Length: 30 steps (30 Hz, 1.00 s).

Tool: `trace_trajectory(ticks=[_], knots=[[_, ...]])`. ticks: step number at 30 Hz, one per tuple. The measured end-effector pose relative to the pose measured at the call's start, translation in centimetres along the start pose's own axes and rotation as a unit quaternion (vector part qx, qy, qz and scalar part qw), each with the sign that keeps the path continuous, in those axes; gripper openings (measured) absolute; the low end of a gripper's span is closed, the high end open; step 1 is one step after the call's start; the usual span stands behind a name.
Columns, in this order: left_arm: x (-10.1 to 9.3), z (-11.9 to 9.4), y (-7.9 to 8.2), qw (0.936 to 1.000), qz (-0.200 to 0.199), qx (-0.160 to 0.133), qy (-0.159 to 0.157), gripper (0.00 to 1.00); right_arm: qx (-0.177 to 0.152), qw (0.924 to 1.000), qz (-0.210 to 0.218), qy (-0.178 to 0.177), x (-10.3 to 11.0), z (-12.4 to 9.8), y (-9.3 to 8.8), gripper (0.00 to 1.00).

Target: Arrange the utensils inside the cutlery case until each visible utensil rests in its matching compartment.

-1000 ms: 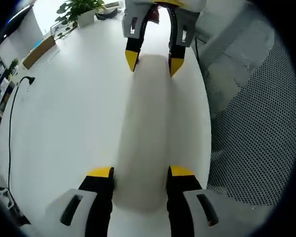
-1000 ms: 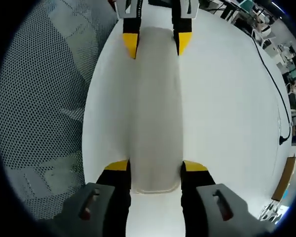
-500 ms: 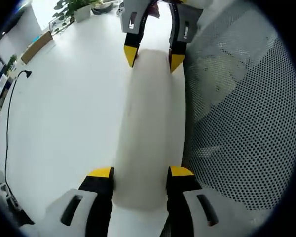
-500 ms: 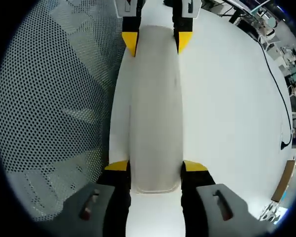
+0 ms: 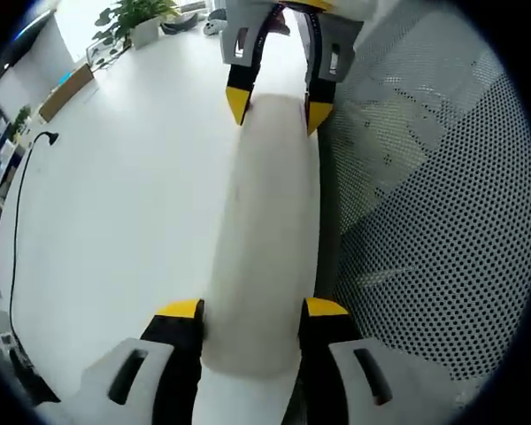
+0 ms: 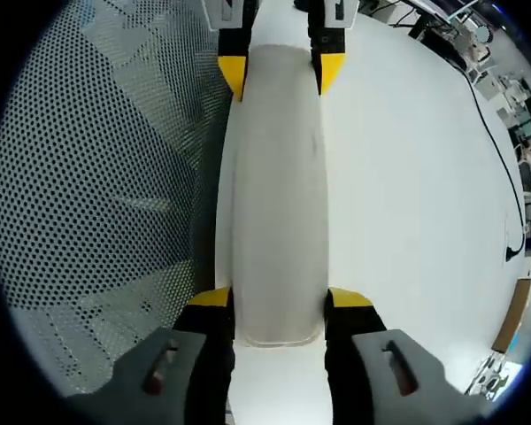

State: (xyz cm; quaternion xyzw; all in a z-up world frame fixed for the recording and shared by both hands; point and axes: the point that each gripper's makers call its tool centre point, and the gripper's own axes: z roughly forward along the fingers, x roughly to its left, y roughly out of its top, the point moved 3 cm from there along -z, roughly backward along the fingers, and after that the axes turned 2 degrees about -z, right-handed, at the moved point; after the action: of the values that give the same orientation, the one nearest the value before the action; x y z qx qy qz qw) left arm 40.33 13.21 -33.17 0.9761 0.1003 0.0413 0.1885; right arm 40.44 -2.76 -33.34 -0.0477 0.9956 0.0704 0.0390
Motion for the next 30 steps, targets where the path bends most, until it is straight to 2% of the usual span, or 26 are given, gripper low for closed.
trace_trajectory(ticks=[3, 6, 17, 22, 24, 25, 26, 27, 28, 29, 30], knots=[[0.2, 0.0, -0.2, 0.9998, -0.019, -0.006, 0.004, 0.45, 0.004, 1.0, 0.002, 0.002, -0.1, 0.0, 0.0, 0.37], [0.4, 0.0, -0.4, 0.998, -0.064, -0.007, 0.003, 0.48, 0.008, 1.0, 0.004, 0.003, 0.0, 0.0, 0.0, 0.38], [0.4, 0.0, -0.3, 0.9986, -0.052, -0.005, 0.0, 0.49, 0.03, 0.9989, 0.018, 0.03, -0.1, 0.2, 0.2, 0.39], [0.2, 0.1, 0.2, 0.9977, -0.063, 0.024, 0.0, 0.53, 0.067, 0.9969, 0.014, 0.04, -0.2, 0.3, 0.4, 0.39], [-0.2, 0.3, 0.4, 0.9973, -0.068, 0.026, 0.003, 0.59, 0.073, 0.9964, 0.018, 0.039, 0.0, 0.3, 0.5, 0.39], [-0.3, 0.5, 0.1, 0.9989, -0.011, 0.041, 0.021, 0.63, 0.072, 0.9966, 0.016, 0.038, -0.1, 0.3, 0.4, 0.39], [-0.5, 0.5, -0.1, 0.9984, 0.014, 0.05, 0.022, 0.69, 0.071, 0.9966, 0.016, 0.039, -0.1, 0.3, 0.4, 0.39], [-0.9, 1.1, -0.7, 0.993, 0.085, 0.076, 0.032, 0.8, 0.069, 0.9967, 0.018, 0.039, -0.1, 0.2, 0.4, 0.39], [-1.1, 1.5, -1.2, 0.9877, 0.117, 0.096, 0.036, 0.87, 0.066, 0.9969, 0.016, 0.04, -0.1, 0.2, 0.3, 0.39], [-0.9, 1.4, -1.4, 0.9863, 0.118, 0.103, 0.052, 0.86, 0.06, 0.9971, 0.021, 0.042, -0.1, 0.1, 0.2, 0.4], [-0.5, 1.4, -1.2, 0.988, 0.102, 0.099, 0.059, 0.81, 0.06, 0.997, 0.023, 0.043, -0.1, 0.1, 0.1, 0.48]])
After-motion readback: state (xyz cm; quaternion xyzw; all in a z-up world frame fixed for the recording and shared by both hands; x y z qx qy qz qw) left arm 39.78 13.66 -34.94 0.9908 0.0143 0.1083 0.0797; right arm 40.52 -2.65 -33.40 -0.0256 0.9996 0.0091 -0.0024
